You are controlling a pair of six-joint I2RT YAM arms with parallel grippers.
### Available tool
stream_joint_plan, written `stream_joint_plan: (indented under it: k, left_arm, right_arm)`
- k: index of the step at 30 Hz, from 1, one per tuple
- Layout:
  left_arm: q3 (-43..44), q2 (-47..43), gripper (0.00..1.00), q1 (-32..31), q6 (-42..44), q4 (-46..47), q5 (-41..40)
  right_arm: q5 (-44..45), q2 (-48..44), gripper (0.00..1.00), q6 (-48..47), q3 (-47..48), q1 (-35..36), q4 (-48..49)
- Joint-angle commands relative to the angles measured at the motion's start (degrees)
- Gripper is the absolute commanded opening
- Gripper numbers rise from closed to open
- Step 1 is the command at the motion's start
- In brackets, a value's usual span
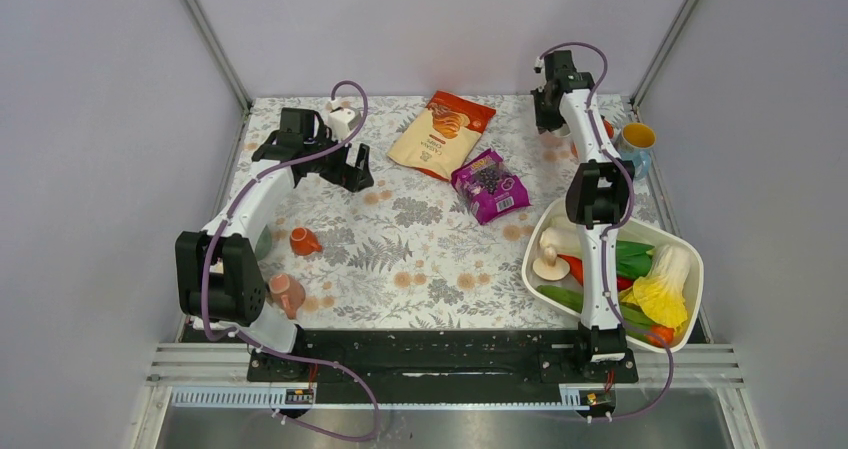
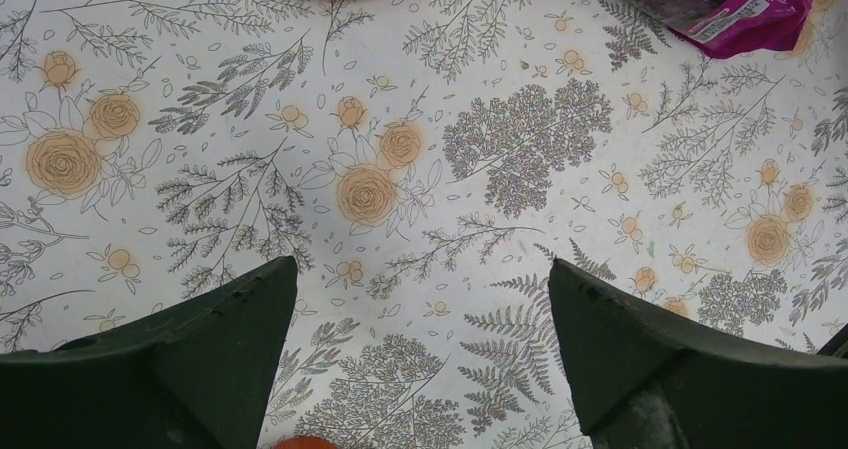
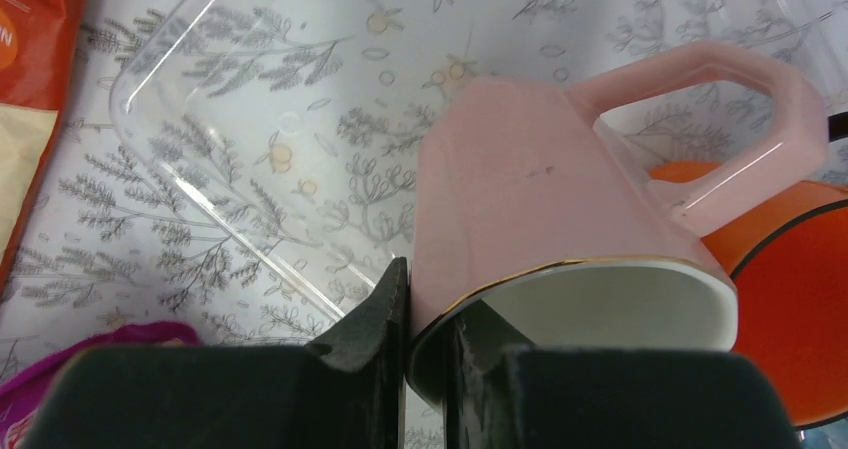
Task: Turn the mug right side up
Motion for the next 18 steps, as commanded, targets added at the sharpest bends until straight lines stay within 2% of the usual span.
stream_joint_plan:
  k: [1,6,9,18]
  left_arm:
    - [2.91,-0.73,0.99,0.04,1.17,0.73,1.11]
    - [3.17,-0.30,0.99,0.04,1.23,0.54,1.14]
    - [3.31,-0.11,0.99,0.00,1.29,0.45,1.17]
    - [3.68,0.02,0.99,0.02,2.23,-0.17,0.92]
  right_arm:
    - [-0.09,-0.71,0.03,-1.64,3.64,-0.62,2.03]
    - [0.51,-0.54,0.36,-2.52,3.55,-0.87,2.47]
    - [0.05,-0.82,0.51,-3.42,3.82,-0.89,3.45]
    - [-2.57,-1.57,0.60,-11.07,1.43,-0.89,5.92]
